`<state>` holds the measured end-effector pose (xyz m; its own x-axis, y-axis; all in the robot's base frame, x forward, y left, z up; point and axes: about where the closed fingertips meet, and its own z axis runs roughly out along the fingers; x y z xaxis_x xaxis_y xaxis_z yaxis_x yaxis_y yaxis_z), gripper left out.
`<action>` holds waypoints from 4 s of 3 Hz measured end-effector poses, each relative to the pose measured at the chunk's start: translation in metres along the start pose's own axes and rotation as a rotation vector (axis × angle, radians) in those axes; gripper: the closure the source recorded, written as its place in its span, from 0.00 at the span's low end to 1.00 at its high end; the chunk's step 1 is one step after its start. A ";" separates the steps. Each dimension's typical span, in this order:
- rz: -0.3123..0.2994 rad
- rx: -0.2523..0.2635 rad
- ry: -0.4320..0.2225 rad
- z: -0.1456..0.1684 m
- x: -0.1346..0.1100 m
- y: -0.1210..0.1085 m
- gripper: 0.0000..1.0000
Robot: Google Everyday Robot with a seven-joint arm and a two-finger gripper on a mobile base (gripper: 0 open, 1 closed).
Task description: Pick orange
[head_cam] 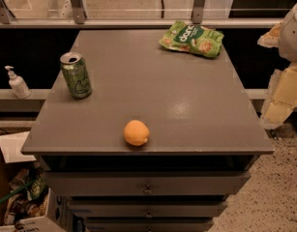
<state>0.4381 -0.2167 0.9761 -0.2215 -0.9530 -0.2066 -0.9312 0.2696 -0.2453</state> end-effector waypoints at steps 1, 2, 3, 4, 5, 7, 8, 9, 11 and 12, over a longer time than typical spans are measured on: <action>0.000 0.000 0.000 0.000 0.000 0.000 0.00; -0.027 0.002 -0.052 0.007 -0.005 -0.001 0.00; -0.075 -0.010 -0.152 0.023 -0.018 -0.002 0.00; -0.132 -0.047 -0.276 0.054 -0.042 0.001 0.00; -0.152 -0.106 -0.411 0.086 -0.074 0.007 0.00; -0.146 -0.110 -0.425 0.086 -0.073 0.009 0.00; -0.117 -0.121 -0.501 0.099 -0.080 0.019 0.00; -0.099 -0.123 -0.607 0.115 -0.105 0.022 0.00; -0.090 -0.139 -0.752 0.140 -0.152 0.023 0.00; -0.090 -0.168 -0.807 0.150 -0.172 0.035 0.00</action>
Offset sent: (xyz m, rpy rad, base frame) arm 0.0112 0.0115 -0.0189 0.1071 -0.0316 0.1026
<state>0.4870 -0.0223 0.8607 0.0720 -0.5608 -0.8248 -0.9805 0.1118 -0.1615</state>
